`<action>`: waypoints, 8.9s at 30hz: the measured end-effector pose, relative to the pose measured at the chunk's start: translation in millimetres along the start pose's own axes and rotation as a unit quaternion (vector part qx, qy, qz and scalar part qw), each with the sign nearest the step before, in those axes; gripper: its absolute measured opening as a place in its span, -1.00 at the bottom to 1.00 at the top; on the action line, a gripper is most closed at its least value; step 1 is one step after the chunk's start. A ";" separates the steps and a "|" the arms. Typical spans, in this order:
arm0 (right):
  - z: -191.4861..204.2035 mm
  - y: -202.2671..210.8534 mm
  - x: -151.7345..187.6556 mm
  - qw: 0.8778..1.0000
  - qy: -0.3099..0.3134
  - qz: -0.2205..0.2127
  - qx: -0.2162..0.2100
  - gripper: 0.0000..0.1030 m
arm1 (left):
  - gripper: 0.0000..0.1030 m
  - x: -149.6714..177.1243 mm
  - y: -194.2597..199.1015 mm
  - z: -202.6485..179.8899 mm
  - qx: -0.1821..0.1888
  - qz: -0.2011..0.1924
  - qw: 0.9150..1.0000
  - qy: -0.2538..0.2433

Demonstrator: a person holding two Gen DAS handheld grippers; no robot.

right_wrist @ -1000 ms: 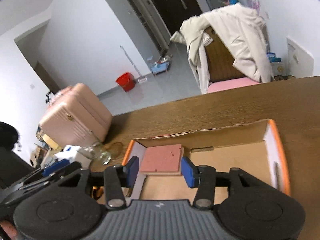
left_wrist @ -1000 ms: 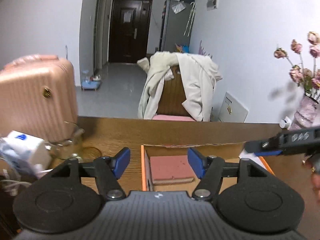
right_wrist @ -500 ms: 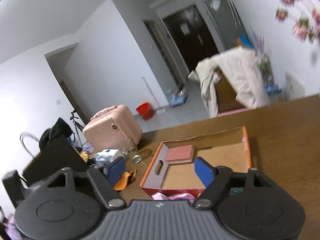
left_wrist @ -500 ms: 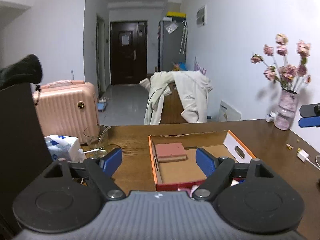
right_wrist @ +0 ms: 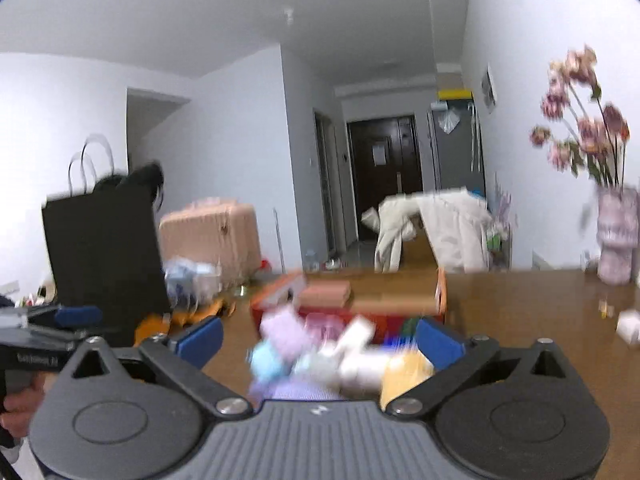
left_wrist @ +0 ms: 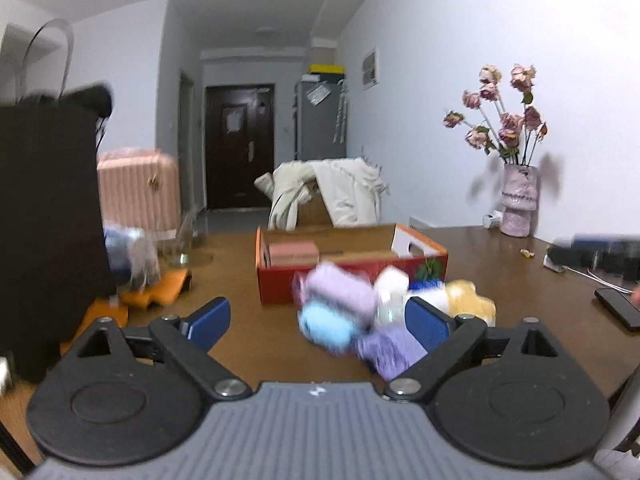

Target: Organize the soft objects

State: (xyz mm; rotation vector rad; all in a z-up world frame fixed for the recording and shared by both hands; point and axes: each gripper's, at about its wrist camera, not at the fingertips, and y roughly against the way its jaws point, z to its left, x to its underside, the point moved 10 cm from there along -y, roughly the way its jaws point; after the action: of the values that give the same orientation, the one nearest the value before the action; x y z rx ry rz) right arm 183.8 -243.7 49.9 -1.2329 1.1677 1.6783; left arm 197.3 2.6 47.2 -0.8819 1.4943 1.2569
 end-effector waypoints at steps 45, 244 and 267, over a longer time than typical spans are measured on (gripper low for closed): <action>19.2 -90.9 62.6 0.977 -0.134 0.132 -0.102 -0.73 | 0.10 45.7 -97.0 -34.6 0.119 0.098 0.986 0.066; -170.9 -392.7 -49.3 0.969 -0.002 0.235 0.078 -0.14 | -0.30 -67.5 -475.3 -78.5 0.140 0.216 0.966 0.031; -154.3 -343.8 -132.3 0.977 0.033 0.193 0.083 0.44 | 0.12 -147.2 -391.4 -28.5 0.074 0.149 0.986 0.008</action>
State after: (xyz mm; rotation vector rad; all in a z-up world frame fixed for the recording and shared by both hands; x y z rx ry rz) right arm 579.9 -287.5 75.0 -1.0097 1.6342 1.7790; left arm 598.7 -114.4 77.3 -0.5863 1.7554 1.3312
